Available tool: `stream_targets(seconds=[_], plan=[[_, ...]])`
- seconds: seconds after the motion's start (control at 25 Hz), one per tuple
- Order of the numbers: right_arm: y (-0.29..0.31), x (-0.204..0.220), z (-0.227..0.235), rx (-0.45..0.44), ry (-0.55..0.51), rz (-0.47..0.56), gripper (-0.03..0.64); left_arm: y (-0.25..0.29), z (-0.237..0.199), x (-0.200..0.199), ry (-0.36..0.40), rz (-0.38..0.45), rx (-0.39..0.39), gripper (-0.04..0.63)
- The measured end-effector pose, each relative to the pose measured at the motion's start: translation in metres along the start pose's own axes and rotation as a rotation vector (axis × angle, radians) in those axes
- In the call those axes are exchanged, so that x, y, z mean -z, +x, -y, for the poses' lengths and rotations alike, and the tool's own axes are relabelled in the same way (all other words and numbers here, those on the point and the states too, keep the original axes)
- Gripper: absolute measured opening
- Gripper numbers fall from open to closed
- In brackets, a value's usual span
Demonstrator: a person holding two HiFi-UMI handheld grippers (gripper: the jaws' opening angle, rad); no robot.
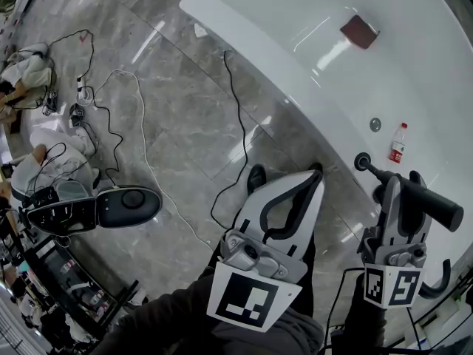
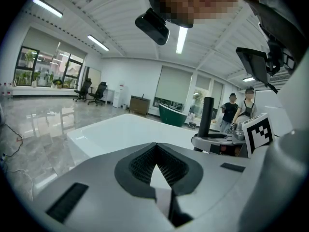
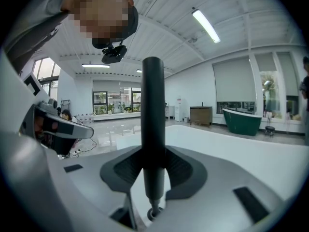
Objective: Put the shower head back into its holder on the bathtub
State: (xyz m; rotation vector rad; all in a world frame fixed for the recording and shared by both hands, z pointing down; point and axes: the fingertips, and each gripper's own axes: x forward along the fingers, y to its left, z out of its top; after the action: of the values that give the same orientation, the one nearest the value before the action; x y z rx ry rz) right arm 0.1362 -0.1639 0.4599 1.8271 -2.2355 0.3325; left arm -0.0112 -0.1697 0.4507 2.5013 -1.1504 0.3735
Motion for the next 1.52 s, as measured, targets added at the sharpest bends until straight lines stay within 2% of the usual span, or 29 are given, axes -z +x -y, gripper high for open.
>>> stream_targets(seconds=[1.52], plan=[[0.011, 0.059, 0.006, 0.021, 0.016, -0.052, 0.14, 0.008, -0.005, 0.039, -0.025, -0.052, -0.006, 0.003]])
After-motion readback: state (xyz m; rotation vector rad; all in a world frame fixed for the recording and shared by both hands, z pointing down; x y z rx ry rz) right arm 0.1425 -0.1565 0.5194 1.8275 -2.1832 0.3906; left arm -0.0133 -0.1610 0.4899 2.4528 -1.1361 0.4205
